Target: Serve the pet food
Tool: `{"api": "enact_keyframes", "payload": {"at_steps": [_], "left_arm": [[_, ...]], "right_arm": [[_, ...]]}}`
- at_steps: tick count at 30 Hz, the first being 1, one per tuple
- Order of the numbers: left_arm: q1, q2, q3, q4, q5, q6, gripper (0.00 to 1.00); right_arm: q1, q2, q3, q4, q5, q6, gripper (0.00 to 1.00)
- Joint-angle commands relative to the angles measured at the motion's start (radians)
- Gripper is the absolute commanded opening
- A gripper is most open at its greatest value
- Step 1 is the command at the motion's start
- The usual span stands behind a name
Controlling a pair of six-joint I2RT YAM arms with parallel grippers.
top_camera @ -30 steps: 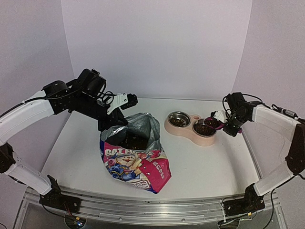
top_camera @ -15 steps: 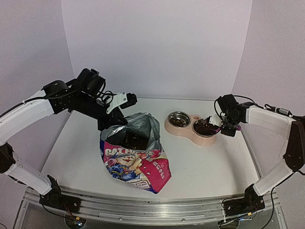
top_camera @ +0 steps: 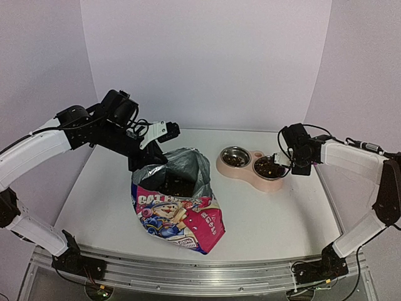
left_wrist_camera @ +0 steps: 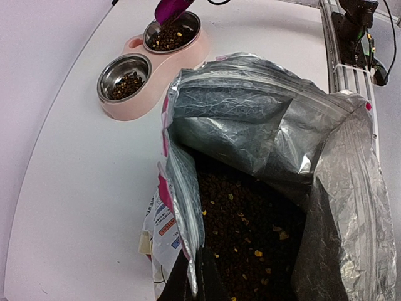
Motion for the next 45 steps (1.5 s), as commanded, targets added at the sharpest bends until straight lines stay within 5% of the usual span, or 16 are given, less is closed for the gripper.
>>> {"api": "enact_keyframes", "payload": {"at_steps": [1,13,21,29,36,45], "left_arm": [[0.007,-0.002,0.043,-0.005,0.011,0.009,0.00],[0.008,0.000,0.056,-0.008,0.005,0.008,0.00],[0.014,0.006,0.068,0.011,-0.052,-0.051,0.00],[0.020,0.015,0.122,0.008,-0.069,-0.107,0.00],[0.021,0.025,0.164,0.009,-0.067,-0.110,0.00],[0.033,0.043,0.216,-0.012,-0.065,-0.118,0.00]], "right_arm": [[0.023,-0.044,-0.034,0.072,0.101,-0.060,0.00],[0.032,-0.114,0.018,0.178,0.113,-0.029,0.00],[0.052,-0.197,0.296,0.006,-0.241,0.288,0.00],[0.393,-0.257,0.435,-0.044,-0.221,0.488,0.00],[0.793,-0.193,0.484,-0.105,-0.094,0.452,0.00],[0.935,-0.062,0.584,-0.418,-0.045,0.416,0.00]]}}
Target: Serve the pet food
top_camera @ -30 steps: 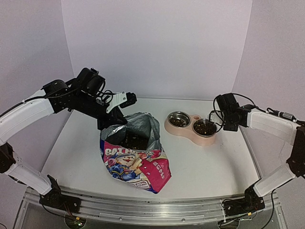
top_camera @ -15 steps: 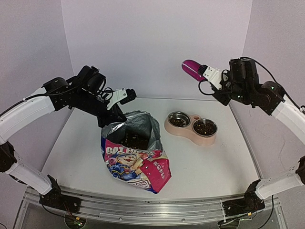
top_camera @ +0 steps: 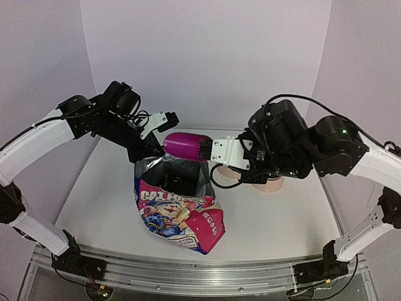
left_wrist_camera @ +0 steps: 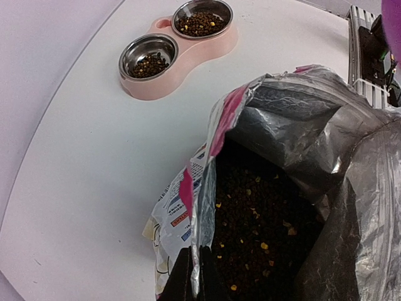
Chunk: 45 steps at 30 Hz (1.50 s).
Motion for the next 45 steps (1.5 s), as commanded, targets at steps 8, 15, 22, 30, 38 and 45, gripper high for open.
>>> {"api": "enact_keyframes", "payload": {"at_steps": [8,15,22,30,38,45], "left_arm": [[-0.001,-0.014,0.091,0.106,0.019,0.028,0.00],[-0.077,0.005,0.112,0.111,0.017,0.048,0.00],[-0.123,0.015,0.126,0.079,0.073,0.049,0.00],[-0.178,-0.005,0.086,0.071,0.175,0.019,0.00],[-0.180,-0.021,0.059,0.074,0.207,-0.014,0.00],[-0.164,-0.052,-0.006,0.076,0.112,-0.044,0.00]], "right_arm": [[0.065,0.188,0.084,-0.175,0.238,-0.163,0.00],[0.064,0.424,0.258,-0.169,0.313,-0.216,0.00],[0.029,0.618,0.291,-0.136,0.355,-0.280,0.00],[-0.001,0.806,0.353,-0.142,0.183,-0.351,0.00],[0.037,0.857,0.372,-0.153,-0.253,-0.308,0.00],[-0.033,0.668,0.232,-0.004,-0.633,-0.119,0.00]]}}
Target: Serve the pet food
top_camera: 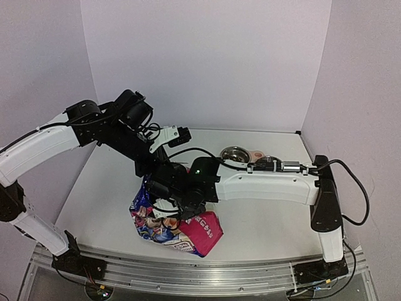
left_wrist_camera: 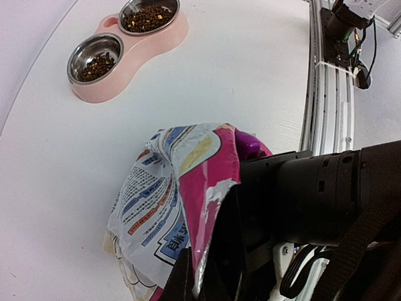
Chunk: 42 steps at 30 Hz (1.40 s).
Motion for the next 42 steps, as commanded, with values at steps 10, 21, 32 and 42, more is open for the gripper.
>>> {"api": "enact_keyframes", "payload": {"at_steps": [10,21,32,42], "left_arm": [[0.016,-0.098,-0.033,0.138,0.012,0.006,0.00],[0.016,-0.111,-0.040,0.140,-0.008,0.039,0.00],[0.016,-0.101,-0.011,0.148,-0.026,0.067,0.00],[0.017,-0.081,-0.003,0.145,-0.057,0.063,0.00]], "right_arm": [[-0.121,-0.307,-0.232,0.201,-0.708,0.267,0.00],[-0.165,-0.466,-0.315,0.191,-0.653,0.442,0.00],[-0.166,-0.582,-0.389,0.145,-0.520,0.507,0.00],[-0.166,-0.640,-0.411,0.106,-0.533,0.531,0.00]]}}
